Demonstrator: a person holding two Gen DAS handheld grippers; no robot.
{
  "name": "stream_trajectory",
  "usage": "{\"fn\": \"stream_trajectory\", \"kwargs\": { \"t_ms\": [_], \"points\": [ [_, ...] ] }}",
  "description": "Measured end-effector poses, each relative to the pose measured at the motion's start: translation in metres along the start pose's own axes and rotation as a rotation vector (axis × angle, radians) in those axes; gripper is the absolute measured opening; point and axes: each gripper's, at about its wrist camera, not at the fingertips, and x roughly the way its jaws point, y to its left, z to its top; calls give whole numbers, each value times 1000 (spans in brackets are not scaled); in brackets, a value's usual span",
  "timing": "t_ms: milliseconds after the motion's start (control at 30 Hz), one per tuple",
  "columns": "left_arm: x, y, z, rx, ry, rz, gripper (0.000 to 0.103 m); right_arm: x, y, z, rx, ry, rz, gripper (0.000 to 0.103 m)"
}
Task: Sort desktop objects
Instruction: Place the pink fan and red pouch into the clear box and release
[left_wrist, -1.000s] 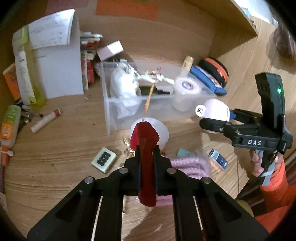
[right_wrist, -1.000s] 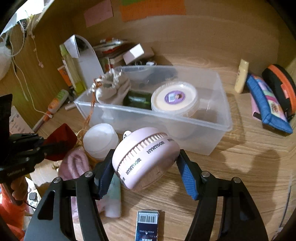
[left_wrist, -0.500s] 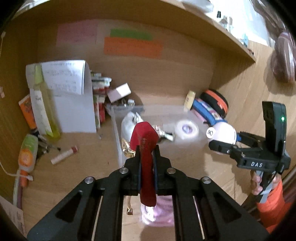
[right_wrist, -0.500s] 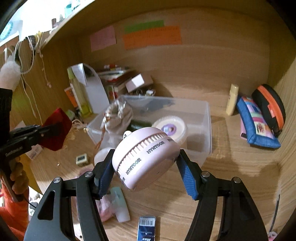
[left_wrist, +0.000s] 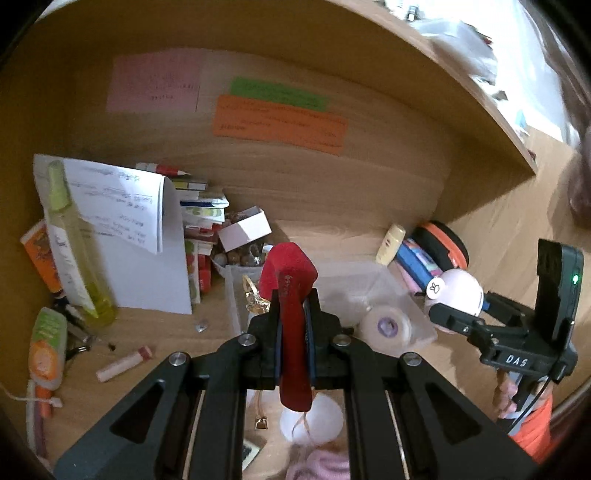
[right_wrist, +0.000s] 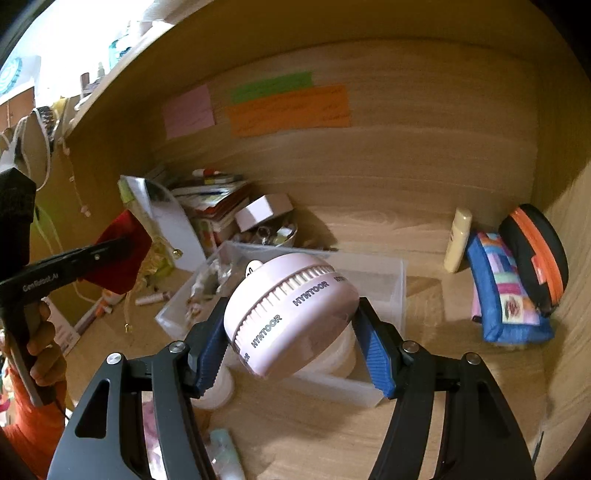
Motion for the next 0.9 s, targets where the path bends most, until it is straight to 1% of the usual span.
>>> {"fn": "stream_trajectory", "kwargs": {
  "t_ms": [67, 167, 333, 433, 500, 633, 733, 900],
  "points": [
    [9, 7, 4, -29, 5, -20, 9, 6, -3, 5, 1, 0, -5, 62],
    [22, 13, 9, -49, 9, -23, 9, 17, -8, 13, 2, 6, -14, 62],
    [51, 21, 13, -72, 47, -28, 9, 40, -17, 23, 7, 37, -36, 62],
    [74, 24, 14, -70, 78, 19, 9, 57, -24, 27, 10, 64, -52, 62],
    [85, 25, 10, -69, 96, 35, 9, 70, -28, 28, 8, 87, -68, 62],
    [98, 24, 5, -59, 124, 37, 9, 92, -37, 26, 12, 135, -98, 62],
    [103, 27, 2, -80, 141, 40, 9, 108, -43, 22, 30, 179, -92, 62],
    [114, 32, -3, -103, 188, 50, 12, 124, -34, 18, 11, 219, -81, 62]
  ]
}}
